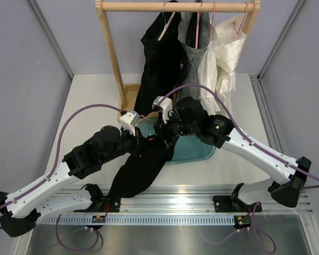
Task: Remove the skirt from the hanger
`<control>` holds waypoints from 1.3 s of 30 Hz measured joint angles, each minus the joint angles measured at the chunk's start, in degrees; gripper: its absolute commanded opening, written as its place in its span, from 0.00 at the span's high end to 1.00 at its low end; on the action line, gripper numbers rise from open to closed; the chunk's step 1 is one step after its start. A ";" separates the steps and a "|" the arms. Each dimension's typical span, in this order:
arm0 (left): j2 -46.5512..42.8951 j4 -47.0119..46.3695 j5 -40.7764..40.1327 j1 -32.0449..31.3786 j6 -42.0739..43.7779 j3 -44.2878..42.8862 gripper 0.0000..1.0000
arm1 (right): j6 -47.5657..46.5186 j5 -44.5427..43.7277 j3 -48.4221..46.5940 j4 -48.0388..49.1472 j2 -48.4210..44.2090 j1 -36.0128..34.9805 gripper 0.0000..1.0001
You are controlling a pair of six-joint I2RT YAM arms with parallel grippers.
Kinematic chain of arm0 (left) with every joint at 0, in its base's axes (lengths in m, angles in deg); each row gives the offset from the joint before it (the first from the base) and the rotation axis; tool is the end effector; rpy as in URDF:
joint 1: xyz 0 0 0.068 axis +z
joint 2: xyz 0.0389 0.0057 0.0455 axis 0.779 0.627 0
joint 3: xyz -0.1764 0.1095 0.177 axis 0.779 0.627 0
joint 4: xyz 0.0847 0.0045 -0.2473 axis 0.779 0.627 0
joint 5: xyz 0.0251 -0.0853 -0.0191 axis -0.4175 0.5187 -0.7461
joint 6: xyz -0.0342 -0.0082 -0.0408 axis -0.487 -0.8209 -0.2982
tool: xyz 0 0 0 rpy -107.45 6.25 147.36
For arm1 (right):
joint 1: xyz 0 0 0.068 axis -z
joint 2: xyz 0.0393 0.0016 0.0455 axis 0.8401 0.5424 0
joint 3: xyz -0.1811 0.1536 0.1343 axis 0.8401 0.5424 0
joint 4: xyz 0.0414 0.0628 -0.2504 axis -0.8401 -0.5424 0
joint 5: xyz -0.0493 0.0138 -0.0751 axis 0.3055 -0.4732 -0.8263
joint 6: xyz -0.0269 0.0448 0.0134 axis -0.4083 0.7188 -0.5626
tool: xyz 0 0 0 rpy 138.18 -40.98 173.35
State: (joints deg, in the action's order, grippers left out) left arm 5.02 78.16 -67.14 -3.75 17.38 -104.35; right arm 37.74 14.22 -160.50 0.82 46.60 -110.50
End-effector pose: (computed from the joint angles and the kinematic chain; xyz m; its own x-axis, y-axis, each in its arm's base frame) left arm 0.1047 -0.1450 0.3575 -0.5398 -0.0326 -0.8411 0.6001 0.6858 -0.4117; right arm 0.1679 0.2430 0.3890 -0.3403 -0.3995 -0.8513 -0.9048 0.3857 0.1806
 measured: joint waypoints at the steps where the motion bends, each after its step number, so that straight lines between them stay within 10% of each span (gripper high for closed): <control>1: 0.00 0.31 -0.04 0.00 0.00 0.00 1.00 | -0.33 -1.01 0.00 0.07 0.31 -0.28 0.53; 7: -0.33 1.95 -0.98 0.31 0.37 0.00 1.00 | -2.93 -7.32 -0.02 0.57 1.62 -0.90 1.00; 20: -6.25 3.76 1.38 1.09 4.13 0.52 1.00 | -4.09 -10.97 -1.53 1.57 6.51 7.69 1.00; 39: -10.82 8.52 2.86 1.16 8.52 0.13 1.00 | -8.50 8.52 8.13 5.88 -0.61 22.47 1.00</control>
State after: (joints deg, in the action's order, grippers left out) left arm -5.80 86.69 -64.28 -2.59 25.90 -104.22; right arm 29.24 22.75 -152.37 6.70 45.99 -88.03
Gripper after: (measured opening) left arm 0.049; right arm 0.011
